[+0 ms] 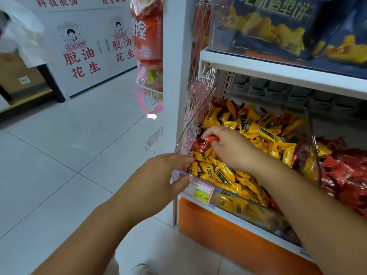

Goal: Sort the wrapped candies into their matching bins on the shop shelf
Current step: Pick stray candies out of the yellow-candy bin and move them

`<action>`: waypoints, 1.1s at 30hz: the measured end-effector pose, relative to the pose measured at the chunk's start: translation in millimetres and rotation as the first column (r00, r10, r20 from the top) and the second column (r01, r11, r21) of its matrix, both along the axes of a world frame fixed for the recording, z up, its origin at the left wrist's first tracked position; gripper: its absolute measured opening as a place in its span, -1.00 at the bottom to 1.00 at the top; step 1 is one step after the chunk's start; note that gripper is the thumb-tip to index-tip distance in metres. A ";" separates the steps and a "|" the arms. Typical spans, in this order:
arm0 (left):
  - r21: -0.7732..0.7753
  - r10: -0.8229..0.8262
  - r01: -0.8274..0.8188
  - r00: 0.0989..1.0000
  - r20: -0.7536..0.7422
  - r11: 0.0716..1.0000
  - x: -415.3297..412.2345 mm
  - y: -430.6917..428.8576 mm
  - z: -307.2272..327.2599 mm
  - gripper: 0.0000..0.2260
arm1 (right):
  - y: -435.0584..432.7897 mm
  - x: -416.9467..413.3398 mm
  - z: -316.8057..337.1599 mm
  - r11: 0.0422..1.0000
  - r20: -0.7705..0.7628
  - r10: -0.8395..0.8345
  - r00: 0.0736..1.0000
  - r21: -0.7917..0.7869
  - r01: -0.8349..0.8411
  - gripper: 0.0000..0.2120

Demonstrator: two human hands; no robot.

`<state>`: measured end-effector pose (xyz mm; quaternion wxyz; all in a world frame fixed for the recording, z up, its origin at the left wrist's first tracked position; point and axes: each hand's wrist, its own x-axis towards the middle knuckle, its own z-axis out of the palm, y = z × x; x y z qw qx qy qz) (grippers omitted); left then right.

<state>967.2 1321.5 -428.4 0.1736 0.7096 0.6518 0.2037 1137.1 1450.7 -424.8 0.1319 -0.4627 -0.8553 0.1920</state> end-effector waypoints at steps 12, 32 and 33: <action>0.002 -0.018 0.018 1.000 0.018 1.000 -2.5 1.7 -0.2 -0.61 | -2.6 -7.2 -5.3 1.000 -0.017 -0.002 1.000 0.024 0.003 -0.85; 0.111 -0.237 0.241 0.970 -0.048 0.964 80.6 18.0 1.0 -0.66 | -46.9 215.6 52.7 0.872 -0.211 -0.466 0.859 0.055 0.486 -0.79; 0.110 -0.244 0.249 0.968 -0.060 0.962 83.8 19.4 0.8 -0.65 | -46.2 221.8 50.4 0.875 -0.186 -0.467 0.864 0.039 0.482 -0.76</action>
